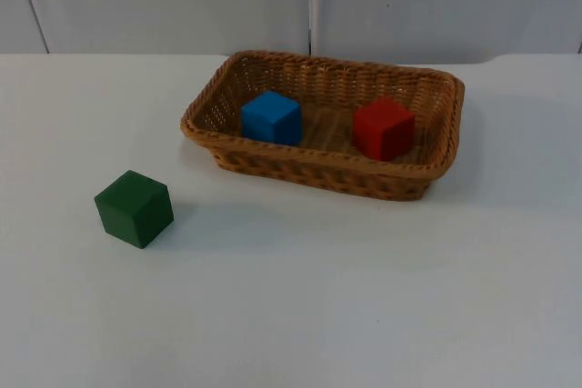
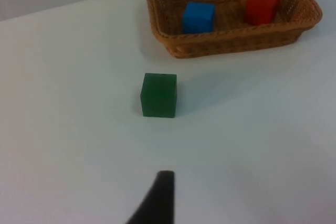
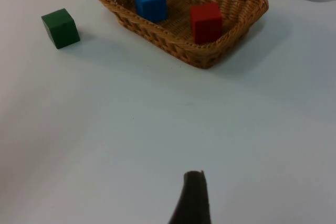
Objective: Pick up one cube with each hand and place exactly two cubes into the same basket, leaving the remaining cube outside.
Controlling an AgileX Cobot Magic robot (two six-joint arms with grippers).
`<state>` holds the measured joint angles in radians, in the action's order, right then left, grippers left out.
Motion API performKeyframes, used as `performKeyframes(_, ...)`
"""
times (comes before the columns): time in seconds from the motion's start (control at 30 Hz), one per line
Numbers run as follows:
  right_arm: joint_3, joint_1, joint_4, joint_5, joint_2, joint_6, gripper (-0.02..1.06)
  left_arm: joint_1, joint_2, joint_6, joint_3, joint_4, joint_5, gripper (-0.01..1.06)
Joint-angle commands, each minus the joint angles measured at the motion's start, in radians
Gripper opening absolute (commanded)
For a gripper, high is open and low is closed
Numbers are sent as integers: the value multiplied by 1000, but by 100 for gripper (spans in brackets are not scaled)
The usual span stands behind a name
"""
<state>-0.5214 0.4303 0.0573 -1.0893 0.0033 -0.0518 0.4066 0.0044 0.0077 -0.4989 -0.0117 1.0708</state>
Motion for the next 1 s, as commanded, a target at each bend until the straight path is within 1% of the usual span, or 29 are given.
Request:
performKeyframes(0.0,6,-3,1,11,-3,-1,65,3,-4,-16,5,12,4,105)
performKeyframes(0.6,6,-3,1,11,-3,-1,66,3,-4,-32,5,24,4,105)
performKeyframes(0.63,6,-3,1,11,-3,-1,69,3,-4,-32,5,24,4,105)
performKeyframes(0.7,6,-3,1,11,-3,-1,81,3,-4,-32,5,24,4,105)
performKeyframes(0.73,6,-3,1,11,-3,-1,81,3,-4,-32,5,24,4,105)
performKeyframes(0.83,6,-3,1,11,-3,1,105,3,-4,-32,5,26,4,105)
performKeyframes(0.97,6,-3,1,11,-3,3,105,3,-4,-32,5,26,4,105)
